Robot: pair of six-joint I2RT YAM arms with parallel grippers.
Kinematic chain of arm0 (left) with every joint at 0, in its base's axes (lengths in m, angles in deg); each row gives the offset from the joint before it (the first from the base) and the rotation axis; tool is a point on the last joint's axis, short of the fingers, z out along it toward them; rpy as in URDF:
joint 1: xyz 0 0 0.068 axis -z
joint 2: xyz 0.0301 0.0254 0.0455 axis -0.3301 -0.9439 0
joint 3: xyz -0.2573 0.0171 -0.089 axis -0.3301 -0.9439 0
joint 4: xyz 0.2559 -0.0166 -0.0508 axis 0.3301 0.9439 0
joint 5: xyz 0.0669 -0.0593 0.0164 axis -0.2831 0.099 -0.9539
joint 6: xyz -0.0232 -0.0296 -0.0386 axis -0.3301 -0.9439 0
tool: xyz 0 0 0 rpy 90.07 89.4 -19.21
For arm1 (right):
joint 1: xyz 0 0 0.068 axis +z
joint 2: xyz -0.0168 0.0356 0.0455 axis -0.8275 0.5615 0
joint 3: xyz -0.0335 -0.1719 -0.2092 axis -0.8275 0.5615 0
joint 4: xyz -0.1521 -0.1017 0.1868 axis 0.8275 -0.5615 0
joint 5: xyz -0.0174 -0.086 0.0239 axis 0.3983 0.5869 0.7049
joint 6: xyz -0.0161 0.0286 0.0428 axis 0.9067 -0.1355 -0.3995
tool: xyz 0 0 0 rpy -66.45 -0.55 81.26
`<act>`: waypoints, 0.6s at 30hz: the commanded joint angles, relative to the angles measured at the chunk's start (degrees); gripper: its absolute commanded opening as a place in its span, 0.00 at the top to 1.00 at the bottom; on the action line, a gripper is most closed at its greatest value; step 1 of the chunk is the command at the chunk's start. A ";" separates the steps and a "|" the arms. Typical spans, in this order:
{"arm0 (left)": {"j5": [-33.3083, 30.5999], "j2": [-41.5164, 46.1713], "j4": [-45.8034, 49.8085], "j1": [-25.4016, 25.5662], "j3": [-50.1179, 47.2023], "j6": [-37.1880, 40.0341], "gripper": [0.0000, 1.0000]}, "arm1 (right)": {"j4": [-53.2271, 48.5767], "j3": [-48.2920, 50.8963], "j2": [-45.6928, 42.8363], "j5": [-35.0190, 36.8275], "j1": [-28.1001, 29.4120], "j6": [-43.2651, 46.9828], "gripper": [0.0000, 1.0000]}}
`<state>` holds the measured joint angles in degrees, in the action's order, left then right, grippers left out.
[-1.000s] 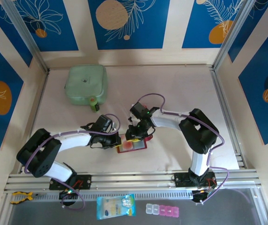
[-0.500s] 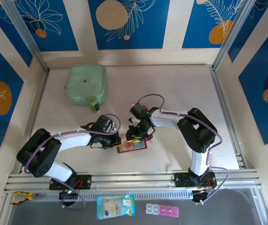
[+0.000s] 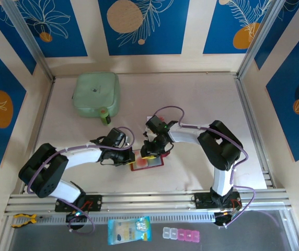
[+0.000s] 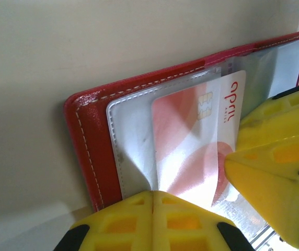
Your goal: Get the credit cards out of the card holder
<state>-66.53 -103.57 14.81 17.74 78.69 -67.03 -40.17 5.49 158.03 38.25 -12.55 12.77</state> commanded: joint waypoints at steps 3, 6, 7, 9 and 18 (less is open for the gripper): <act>-1.67 -1.55 3.56 0.06 0.57 0.98 1.00 | 4.48 3.00 -2.69 -5.83 -1.14 -2.12 0.77; -1.77 -1.38 3.71 0.01 0.54 0.92 1.00 | 5.42 3.61 -3.01 -6.67 -1.54 -2.40 0.81; -1.77 -1.38 3.71 0.05 0.54 0.93 1.00 | 5.59 3.75 -3.05 -6.86 -1.62 -2.40 0.82; -1.78 -1.46 3.72 0.04 0.61 0.97 1.00 | 6.20 4.05 -2.97 -7.30 -1.78 -2.34 0.84; -1.75 -1.47 4.03 0.02 0.56 1.01 1.00 | 6.90 5.28 -2.72 -6.16 -1.89 -1.45 0.91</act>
<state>-66.51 -103.83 15.07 17.74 78.97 -67.01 -33.83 9.75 156.79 32.92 -14.63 10.87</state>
